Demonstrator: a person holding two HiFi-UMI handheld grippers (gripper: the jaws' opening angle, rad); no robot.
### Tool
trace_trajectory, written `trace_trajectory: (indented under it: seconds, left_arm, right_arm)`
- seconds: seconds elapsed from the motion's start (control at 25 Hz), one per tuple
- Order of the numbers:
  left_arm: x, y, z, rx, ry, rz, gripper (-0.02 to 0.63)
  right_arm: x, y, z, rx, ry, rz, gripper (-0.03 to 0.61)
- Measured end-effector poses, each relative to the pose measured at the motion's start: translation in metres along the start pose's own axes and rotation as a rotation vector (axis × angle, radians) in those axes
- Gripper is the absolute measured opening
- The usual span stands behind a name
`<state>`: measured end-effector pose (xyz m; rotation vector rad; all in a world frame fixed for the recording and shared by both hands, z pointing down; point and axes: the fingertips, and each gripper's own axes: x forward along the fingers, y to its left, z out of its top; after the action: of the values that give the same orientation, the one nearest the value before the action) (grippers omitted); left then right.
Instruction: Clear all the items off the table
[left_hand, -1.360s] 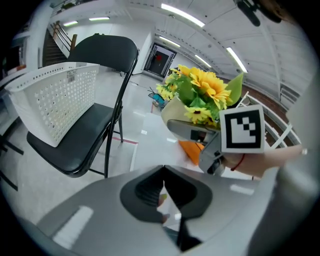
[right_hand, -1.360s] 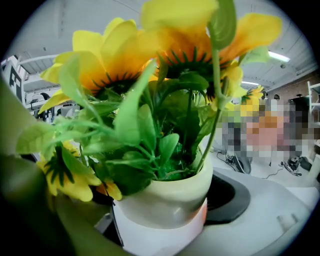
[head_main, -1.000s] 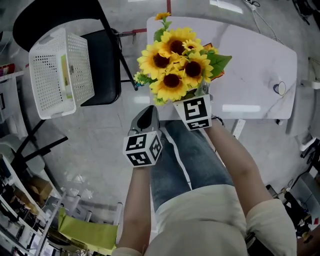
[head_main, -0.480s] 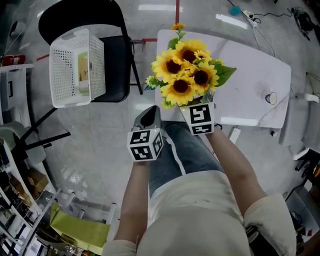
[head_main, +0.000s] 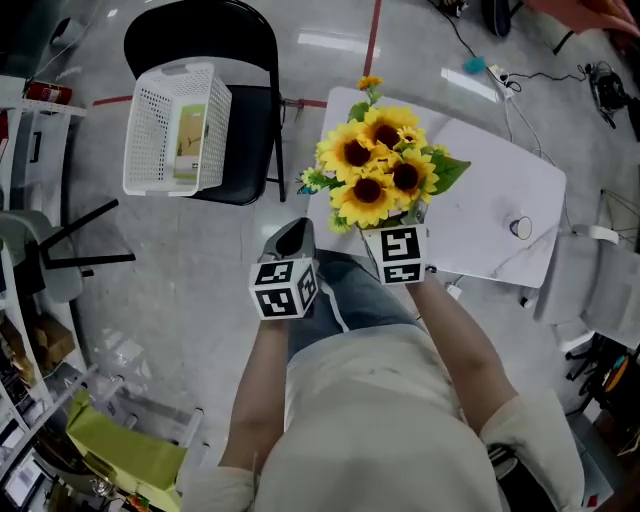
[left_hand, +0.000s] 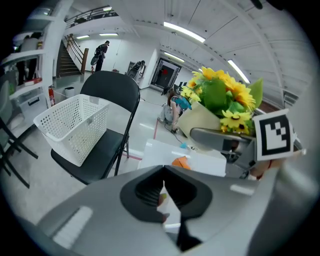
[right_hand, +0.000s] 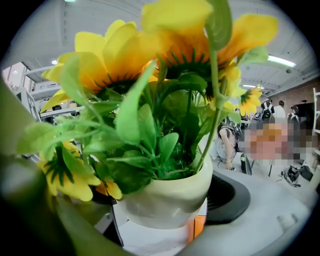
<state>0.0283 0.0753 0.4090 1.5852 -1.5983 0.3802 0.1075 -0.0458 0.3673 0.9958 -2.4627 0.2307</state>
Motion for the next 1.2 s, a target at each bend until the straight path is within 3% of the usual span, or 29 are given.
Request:
trace_trajectory:
  seconds: [0.4, 0.64, 1.2]
  left_arm:
    - [-0.028, -0.002, 0.028, 0.004, -0.083, 0.033, 0.009]
    - [-0.044, 0.023, 0.042, -0.027, -0.117, 0.062, 0.009]
    - [-0.056, 0.042, 0.055, -0.034, -0.169, 0.103, 0.009]
  right_arm:
    - [-0.021, 0.018, 0.037, -0.032, -0.025, 0.076, 0.520]
    - [-0.017, 0.039, 0.060, -0.070, -0.038, 0.106, 0.520]
    - [-0.014, 0.056, 0.078, -0.081, -0.083, 0.151, 0.520]
